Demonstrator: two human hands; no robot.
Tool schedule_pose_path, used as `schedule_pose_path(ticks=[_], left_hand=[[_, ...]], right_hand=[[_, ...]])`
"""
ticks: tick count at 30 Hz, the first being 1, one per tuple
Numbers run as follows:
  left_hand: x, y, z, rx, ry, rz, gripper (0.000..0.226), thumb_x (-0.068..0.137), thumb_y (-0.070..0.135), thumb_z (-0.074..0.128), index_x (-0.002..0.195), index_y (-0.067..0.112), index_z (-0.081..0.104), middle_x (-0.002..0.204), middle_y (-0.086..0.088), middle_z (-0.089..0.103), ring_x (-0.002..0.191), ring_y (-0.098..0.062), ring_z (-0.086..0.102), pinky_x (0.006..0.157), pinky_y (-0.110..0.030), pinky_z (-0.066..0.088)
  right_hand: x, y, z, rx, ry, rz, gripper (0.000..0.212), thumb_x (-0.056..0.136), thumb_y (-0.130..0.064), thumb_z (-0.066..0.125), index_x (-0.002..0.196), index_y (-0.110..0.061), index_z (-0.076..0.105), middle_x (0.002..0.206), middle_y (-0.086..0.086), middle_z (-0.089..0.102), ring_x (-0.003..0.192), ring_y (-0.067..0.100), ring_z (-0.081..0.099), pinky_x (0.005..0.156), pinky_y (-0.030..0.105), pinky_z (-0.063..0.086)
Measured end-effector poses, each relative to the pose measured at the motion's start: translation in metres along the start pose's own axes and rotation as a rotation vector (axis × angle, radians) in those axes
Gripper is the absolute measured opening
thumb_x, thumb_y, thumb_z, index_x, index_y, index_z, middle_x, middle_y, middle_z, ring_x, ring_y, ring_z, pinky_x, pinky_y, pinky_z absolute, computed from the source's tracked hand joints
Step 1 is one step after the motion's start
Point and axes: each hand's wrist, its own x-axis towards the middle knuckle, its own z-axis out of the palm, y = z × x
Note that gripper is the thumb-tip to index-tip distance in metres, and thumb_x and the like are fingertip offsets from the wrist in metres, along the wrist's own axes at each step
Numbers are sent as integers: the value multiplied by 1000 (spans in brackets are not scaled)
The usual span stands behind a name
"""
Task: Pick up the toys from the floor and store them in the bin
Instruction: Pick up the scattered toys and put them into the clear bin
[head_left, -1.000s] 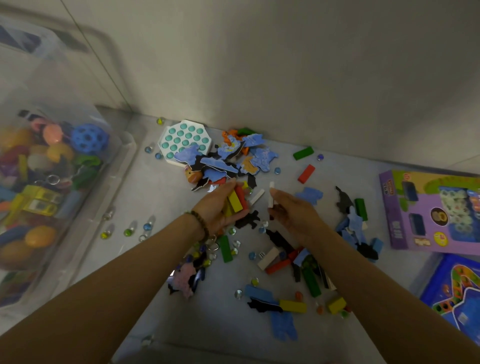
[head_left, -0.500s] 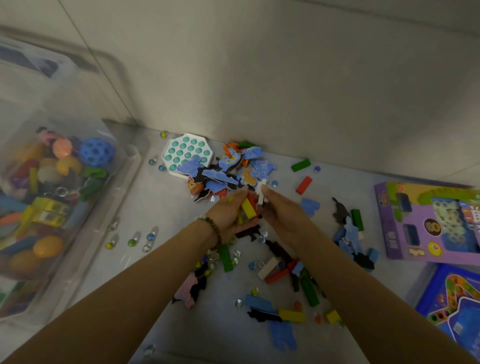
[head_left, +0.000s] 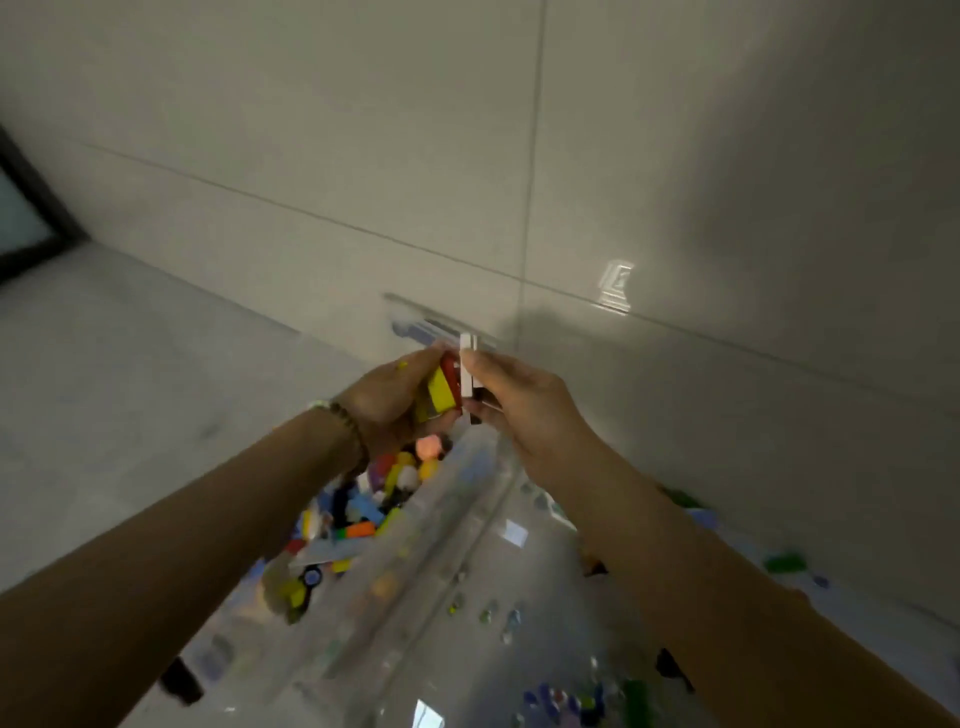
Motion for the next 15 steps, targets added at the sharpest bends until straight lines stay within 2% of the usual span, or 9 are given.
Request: schedule_pose_path(ticks=[2,4,6,8,9,11,13,14,15], left_hand=[[-10,3,-38,16,57,-22,33,94,43,43,103,18,61,84,-4,67,71,-12,62,54,-19,54],[-16,-6,-68,30,78,-84,45,93,47,42,122,15,56,102,-8,64,87,-19,61,69,-28,56],[-21,-21,-90,70,95,-207,57,91,54,37,138,21,41,130,-7,51,115,-27,51,88,-43,47],[-22,-35,-104,175,160,-264,63,91,56,33,146,24,27,151,-4,28,137,-29,28,100,-49,32],[-20,-41,-109,243,202,-234,62,93,54,32,146,23,25,153,-5,25,139,-29,24,103,-47,29],[-15,-46,-109,372,255,-84,56,96,46,33,144,17,30,151,-5,29,136,-25,30,104,-35,29],[-11,-45,-96,473,233,97,50,96,40,38,139,15,38,147,-2,36,126,-14,39,95,-11,32],[-9,-45,-85,505,208,169,49,95,40,41,138,15,40,144,-1,40,121,-9,40,89,-3,32],[-7,-46,-72,524,184,226,50,93,41,44,137,18,41,142,0,42,121,-7,41,88,-4,32]], right_hand=[[10,13,38,-34,-43,53,31,84,-15,66,111,1,64,113,19,66,90,21,64,64,18,57],[18,31,60,-124,-76,136,30,84,-20,67,109,-4,64,109,14,66,93,21,64,68,21,57],[26,47,64,-317,-76,190,36,84,-25,68,116,-10,60,102,3,64,85,15,63,77,29,57],[31,56,53,-561,-72,123,48,83,-29,69,126,-16,53,115,0,58,95,14,59,90,35,53],[31,58,44,-645,-85,57,50,82,-30,69,128,-18,52,124,0,54,105,14,55,91,32,49],[29,55,23,-729,-112,-79,52,81,-30,70,128,-21,51,130,-4,49,114,9,45,89,23,40],[25,51,-2,-774,-101,-171,51,80,-28,70,127,-24,52,126,-11,46,113,2,40,84,14,36],[22,49,-16,-784,-91,-191,49,80,-27,70,125,-26,52,125,-13,45,114,-1,39,81,8,36],[19,47,-30,-783,-77,-198,47,81,-25,70,124,-28,52,126,-14,44,114,-2,38,78,3,36]])
